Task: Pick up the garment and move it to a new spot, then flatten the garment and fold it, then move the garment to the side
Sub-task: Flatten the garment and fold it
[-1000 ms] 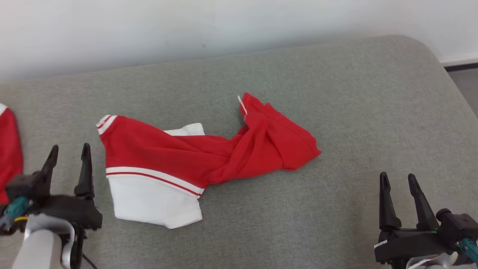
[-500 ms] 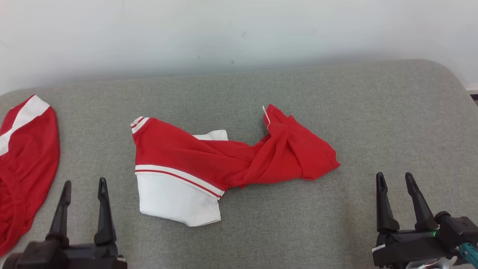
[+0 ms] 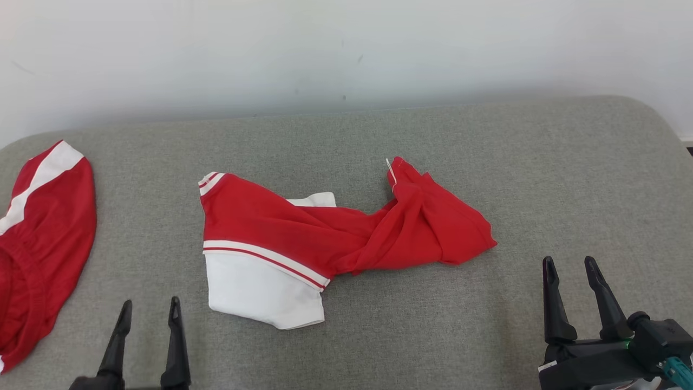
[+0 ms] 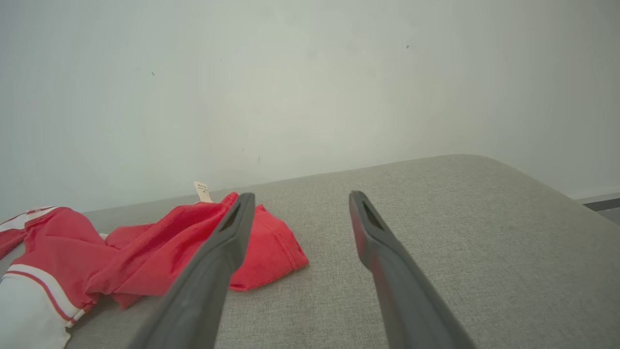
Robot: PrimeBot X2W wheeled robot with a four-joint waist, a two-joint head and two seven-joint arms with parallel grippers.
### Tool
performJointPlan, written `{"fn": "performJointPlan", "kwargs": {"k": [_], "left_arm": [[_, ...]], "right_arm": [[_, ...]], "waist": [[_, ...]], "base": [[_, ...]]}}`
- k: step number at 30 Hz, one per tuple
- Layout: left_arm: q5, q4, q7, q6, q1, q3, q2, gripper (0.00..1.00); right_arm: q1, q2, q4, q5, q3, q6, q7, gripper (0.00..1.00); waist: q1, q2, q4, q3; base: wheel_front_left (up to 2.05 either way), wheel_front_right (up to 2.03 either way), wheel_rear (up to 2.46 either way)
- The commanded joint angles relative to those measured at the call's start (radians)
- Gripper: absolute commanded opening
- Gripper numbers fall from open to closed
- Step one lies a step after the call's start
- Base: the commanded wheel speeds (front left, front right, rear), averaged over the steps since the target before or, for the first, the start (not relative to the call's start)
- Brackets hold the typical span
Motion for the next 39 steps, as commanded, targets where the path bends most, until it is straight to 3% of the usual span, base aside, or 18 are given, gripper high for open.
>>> {"fn": "performJointPlan", "kwargs": {"k": [1,6,18,28,29,30,39], "left_arm": [[0.014,0.014,-0.003,-0.004,-0.029,-0.004,0.000,1.00],[0.011,0.102,-0.003,-0.014,-0.110,-0.021,0.034,1.00],[-0.068,0.455,0.022,-0.019,-0.303,-0.123,0.123,1.00],[-0.150,0.664,0.050,-0.019,-0.344,-0.181,0.125,1.00],[-0.159,0.675,0.047,-0.019,-0.347,-0.189,0.121,0.46],[-0.168,0.685,0.043,-0.019,-0.349,-0.201,0.117,0.03],[-0.227,0.602,0.009,-0.016,-0.355,-0.260,0.134,0.00]], "right_arm": [[0.003,-0.007,0.003,0.000,0.002,-0.002,-0.001,1.00],[-0.011,-0.011,0.018,0.011,0.012,-0.002,-0.001,1.00],[-0.040,-0.006,0.057,0.019,0.017,-0.002,-0.001,1.00],[-0.044,-0.002,0.062,0.014,0.002,-0.002,-0.001,1.00],[-0.043,-0.003,0.061,0.012,0.001,-0.002,-0.001,1.00],[-0.042,-0.004,0.062,0.011,0.000,-0.002,-0.001,1.00],[0.000,-0.006,0.057,0.007,-0.014,-0.002,-0.001,1.00]], "waist": [[0.0001,0.0000,-0.003,0.005],[0.0001,0.0000,-0.024,0.023],[0.0001,0.0000,-0.097,0.078],[0.0001,0.0000,-0.107,0.082],[0.0001,0.0000,-0.104,0.078],[0.0001,0.0000,-0.100,0.074],[0.0001,0.0000,-0.025,0.011]], "base": [[0.00,0.00,0.00],[0.00,0.00,0.00],[0.00,0.00,0.00],[0.00,0.00,0.00],[0.00,0.00,0.00],[0.00,0.00,0.00],[0.00,0.00,0.00]]}}
